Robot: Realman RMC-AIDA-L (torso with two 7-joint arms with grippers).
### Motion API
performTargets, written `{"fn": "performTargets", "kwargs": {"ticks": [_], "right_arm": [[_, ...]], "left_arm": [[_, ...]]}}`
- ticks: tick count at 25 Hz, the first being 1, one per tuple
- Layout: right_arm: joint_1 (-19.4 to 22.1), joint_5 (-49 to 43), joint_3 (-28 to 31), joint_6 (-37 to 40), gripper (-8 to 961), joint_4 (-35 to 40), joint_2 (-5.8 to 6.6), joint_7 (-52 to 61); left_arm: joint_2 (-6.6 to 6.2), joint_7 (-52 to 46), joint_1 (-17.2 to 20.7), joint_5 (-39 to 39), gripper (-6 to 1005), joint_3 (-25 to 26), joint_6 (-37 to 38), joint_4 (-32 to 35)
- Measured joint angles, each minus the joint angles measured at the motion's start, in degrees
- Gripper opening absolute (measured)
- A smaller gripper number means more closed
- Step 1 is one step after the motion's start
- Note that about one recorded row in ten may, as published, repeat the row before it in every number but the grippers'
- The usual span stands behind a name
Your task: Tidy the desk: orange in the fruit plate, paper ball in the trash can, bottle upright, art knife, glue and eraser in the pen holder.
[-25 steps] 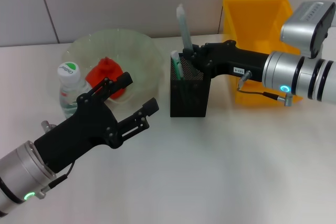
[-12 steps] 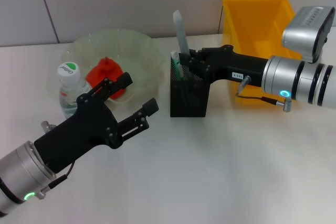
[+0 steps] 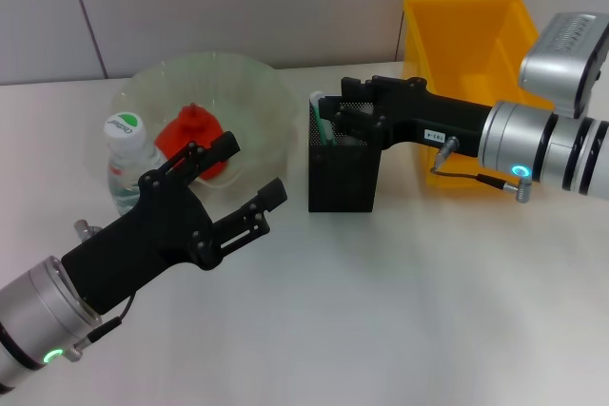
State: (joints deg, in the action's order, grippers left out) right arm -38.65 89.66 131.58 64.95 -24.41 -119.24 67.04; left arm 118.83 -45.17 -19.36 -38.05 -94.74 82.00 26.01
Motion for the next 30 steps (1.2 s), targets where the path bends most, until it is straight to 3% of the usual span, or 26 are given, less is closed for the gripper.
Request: {"fn": "performTargets", "kwargs": {"ticks": [10,15,21,24,26,27,30], "right_arm": [[4.0,6.3,0.1,3.9,711,-3.9,0.2,-3.8],[5.5,3.8,0.0,6.9,768,-6.5,0.63,-3.9],[6.5,-6.8,0.0,14.8,772,-10.9,1.55,0.1],[6.5,-10.3,0.0,17.3,774,-12.5,1.45,1.2],[6.6,-14.9,0.0,21.1,774,-15.5,0.73,2.6],[6.6,-14.9,0.0,21.1,774,-15.5,0.73,2.6],[6.6,-17.8,-0.1,25.6,775,-18.3,0.33,4.1]], "left_arm": [[-0.14,-0.1,-0.1,-0.1,821,0.5,-0.4,-0.1],[-0.68,-0.1,0.0,-0.2,821,1.0,-1.7,-0.8],[-4.07,-1.4,0.5,-0.4,821,1.5,-2.0,-1.3],[-6.39,-4.1,0.3,-2.6,822,1.5,-1.4,-1.3],[-8.07,-8.0,-0.3,-8.8,823,3.1,-0.6,-0.8],[-8.07,-8.0,-0.3,-8.8,824,3.1,-0.6,-0.8],[-8.7,-11.9,-1.1,-18.3,818,6.9,1.9,0.0]]}}
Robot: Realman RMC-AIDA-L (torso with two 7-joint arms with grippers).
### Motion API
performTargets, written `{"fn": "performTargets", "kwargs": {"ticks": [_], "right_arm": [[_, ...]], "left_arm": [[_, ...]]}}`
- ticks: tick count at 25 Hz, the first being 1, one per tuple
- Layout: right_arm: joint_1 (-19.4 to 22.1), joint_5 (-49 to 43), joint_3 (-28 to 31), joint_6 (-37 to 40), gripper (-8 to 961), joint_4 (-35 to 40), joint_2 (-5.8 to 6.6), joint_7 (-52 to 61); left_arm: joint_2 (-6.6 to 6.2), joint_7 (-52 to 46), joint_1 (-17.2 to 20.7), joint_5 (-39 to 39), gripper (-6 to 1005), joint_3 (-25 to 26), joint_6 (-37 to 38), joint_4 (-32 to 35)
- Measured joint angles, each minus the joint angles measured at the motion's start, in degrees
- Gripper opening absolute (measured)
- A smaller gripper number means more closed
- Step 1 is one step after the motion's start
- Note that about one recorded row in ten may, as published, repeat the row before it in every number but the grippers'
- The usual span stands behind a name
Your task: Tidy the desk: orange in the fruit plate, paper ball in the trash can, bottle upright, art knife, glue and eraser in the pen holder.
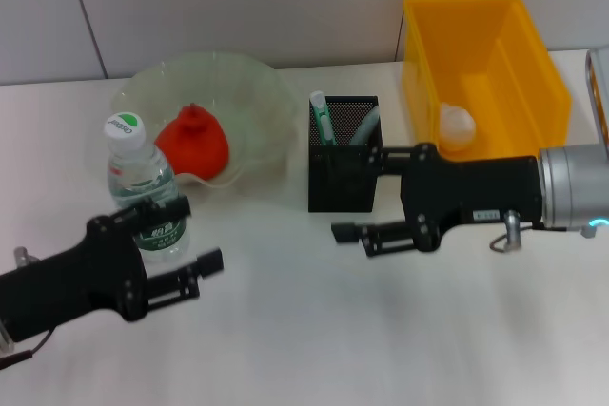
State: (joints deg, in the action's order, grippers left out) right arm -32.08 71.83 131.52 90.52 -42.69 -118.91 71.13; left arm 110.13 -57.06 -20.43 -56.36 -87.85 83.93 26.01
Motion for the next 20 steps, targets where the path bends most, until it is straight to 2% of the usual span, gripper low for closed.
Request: {"fn": "performTargets", "kwargs": {"ticks": [3,4,5,9,11,20], "right_arm": [[0.1,-1.0,-1.1,4.0,775,-1.8,-0.03,1.6],[0.5,-1.1,-2.1,4.9,775,-2.9,-0.03,2.0],[0.9,-1.3,-2.8,5.5,775,-3.7,-0.03,2.3],[3.6,-3.0,-6.4,6.7,774,-8.2,-0.02,4.0],[5.2,-3.7,-7.0,7.6,774,-9.9,-0.01,4.6],[6.5,-3.1,-6.8,9.1,774,-10.2,-0.19,4.3]], "left_arm": [[-0.04,-2.0,-0.4,-6.6,818,3.6,2.1,0.9],[-0.04,-2.0,-0.4,-6.6,818,3.6,2.1,0.9],[-0.08,-4.0,-0.4,-12.0,818,7.0,4.0,2.4],[-0.05,-8.1,-0.3,-17.7,818,10.2,6.0,6.2],[0.53,-10.4,0.0,-21.1,818,11.9,6.6,10.1],[1.6,-12.8,-1.2,-26.4,818,13.9,6.7,13.3]]}}
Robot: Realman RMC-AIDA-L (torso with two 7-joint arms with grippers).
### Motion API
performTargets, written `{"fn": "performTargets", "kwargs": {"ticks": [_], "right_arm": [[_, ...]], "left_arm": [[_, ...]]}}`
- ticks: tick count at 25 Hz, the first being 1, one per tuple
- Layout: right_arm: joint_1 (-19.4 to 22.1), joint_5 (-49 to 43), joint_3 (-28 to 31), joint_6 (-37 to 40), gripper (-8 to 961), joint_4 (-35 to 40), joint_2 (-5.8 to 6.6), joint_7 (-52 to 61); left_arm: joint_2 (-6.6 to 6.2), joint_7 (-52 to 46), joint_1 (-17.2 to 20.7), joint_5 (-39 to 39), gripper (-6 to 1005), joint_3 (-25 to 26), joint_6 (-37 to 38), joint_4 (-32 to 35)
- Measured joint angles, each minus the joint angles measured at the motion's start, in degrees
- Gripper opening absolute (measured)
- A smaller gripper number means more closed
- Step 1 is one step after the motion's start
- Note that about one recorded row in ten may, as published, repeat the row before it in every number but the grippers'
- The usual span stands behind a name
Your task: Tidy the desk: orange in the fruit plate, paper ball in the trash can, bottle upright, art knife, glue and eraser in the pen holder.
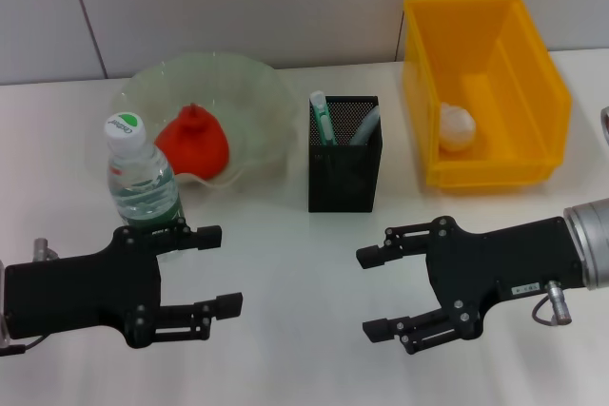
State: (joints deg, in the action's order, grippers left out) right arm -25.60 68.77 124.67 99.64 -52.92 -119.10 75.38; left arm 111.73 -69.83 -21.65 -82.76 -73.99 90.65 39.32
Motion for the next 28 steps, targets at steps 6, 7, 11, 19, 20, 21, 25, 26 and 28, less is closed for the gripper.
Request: {"fn": "performTargets", "kwargs": {"ticks": [6,7,11,19,20,21,25,26,28], "right_arm": [[-0.1,1.4,-0.3,0.0,774,0.2,-0.15,-0.1],[-0.2,1.4,-0.4,0.0,774,0.3,-0.16,-0.1],[-0.7,1.7,-0.4,-0.4,774,0.7,-0.17,-0.1],[-1.1,1.7,-0.4,-0.6,774,0.7,-0.17,0.0],[-1.1,1.7,-0.4,-0.6,774,0.7,-0.17,0.1],[-1.2,1.7,-0.5,-0.6,774,0.9,-0.17,0.1],[-1.4,1.6,-0.6,-0.6,774,1.3,-0.17,0.2],[-1.4,1.5,-0.6,-0.6,774,1.3,-0.17,0.2],[-1.4,1.4,-0.6,-0.6,774,1.4,-0.17,0.2]], "left_arm": [[0.16,-0.1,-0.3,-2.8,818,0.5,0.3,0.8],[0.16,-0.1,-0.3,-2.8,818,0.5,0.3,0.8],[0.11,-0.1,-0.3,-3.3,818,0.7,0.9,0.8],[0.07,-0.1,-0.3,-3.3,818,0.8,1.7,1.4],[0.06,-0.1,-0.2,-3.3,818,0.8,1.7,1.4],[0.02,-0.1,-0.2,-3.3,818,0.9,1.8,1.4],[-0.02,-0.1,-0.2,-3.3,818,0.9,2.0,1.5],[-0.02,-0.1,-0.2,-3.3,818,0.8,2.1,1.5],[-0.02,-0.1,-0.2,-3.3,818,0.8,2.1,1.5]]}}
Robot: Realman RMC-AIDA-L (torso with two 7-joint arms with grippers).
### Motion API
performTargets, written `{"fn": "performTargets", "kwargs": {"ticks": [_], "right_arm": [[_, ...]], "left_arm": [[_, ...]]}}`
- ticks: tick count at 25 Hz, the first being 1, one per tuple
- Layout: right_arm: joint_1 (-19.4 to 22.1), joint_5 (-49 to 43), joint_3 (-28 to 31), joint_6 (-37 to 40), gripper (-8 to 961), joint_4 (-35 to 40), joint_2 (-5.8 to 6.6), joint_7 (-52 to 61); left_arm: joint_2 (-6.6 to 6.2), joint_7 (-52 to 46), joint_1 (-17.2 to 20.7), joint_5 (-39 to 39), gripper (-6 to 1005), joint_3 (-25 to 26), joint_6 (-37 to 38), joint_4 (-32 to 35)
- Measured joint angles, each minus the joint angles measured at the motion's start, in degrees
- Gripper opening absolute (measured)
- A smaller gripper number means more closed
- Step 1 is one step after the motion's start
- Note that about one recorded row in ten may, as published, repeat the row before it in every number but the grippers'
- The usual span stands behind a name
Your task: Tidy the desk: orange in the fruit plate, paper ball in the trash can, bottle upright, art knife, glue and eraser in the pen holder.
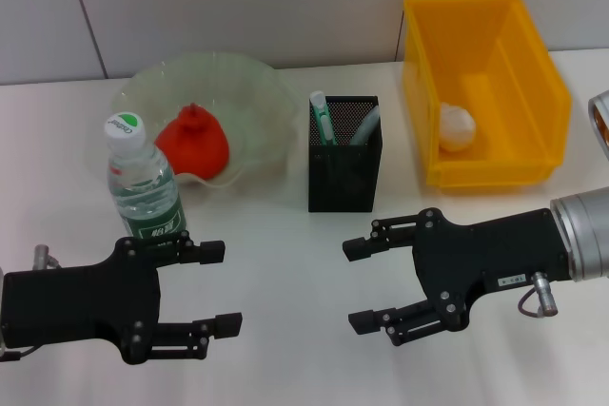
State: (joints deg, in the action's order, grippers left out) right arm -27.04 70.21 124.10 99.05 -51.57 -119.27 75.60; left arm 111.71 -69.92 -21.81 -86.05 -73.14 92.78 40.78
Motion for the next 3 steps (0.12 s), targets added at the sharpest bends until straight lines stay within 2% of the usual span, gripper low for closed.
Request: {"fn": "performTargets", "kwargs": {"ticks": [3], "right_arm": [[0.0,-0.1,0.0,0.0,774,0.0,0.0,0.0]], "left_arm": [[0.03,0.1,0.1,0.0,818,0.0,0.0,0.0]]}}
